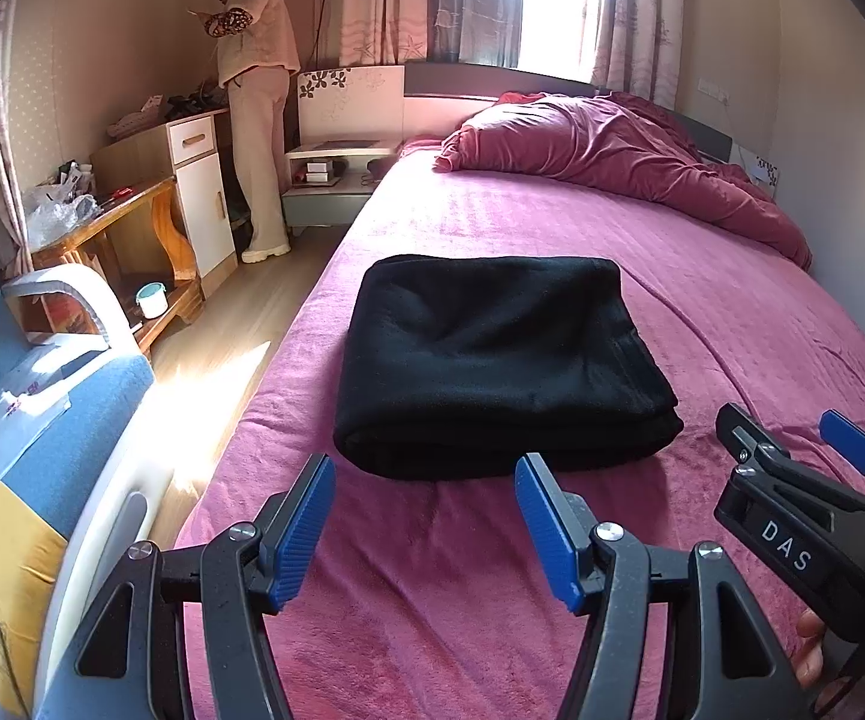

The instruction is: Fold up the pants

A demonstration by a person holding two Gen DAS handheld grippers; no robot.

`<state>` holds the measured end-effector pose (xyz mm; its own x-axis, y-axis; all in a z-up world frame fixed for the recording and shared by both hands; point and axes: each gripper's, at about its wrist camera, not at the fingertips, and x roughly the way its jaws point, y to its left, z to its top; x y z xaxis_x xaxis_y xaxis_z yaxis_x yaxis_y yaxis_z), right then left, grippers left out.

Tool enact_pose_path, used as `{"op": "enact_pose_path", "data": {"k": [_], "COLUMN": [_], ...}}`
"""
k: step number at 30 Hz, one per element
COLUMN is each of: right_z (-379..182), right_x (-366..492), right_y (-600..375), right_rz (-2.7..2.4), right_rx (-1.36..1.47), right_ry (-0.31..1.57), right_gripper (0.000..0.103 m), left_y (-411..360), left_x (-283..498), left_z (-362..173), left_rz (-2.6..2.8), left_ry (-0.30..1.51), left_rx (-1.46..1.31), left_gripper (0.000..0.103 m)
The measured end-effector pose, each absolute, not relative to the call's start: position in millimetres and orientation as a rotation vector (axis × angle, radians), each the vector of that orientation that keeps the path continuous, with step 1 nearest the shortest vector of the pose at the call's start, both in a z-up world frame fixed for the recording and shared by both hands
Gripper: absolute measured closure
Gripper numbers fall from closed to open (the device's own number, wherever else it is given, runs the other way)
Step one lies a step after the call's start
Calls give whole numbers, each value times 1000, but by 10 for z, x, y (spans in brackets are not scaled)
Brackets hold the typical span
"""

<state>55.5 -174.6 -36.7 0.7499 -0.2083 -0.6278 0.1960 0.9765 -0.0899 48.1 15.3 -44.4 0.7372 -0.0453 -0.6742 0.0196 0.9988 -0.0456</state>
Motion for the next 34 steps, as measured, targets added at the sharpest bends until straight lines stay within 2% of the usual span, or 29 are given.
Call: {"op": "enact_pose_path", "data": {"k": [34], "right_z": [-359], "right_x": [540], "right_y": [-1676], "right_rz": [-185], "right_rx": [-26], "right_ry": [692], "right_gripper": [13], "left_y": [143], "left_x": [359], "left_z": [-252], "left_rz": [-58], "left_ry": [674], "left_rx": [-31], "left_gripper": [42]}}
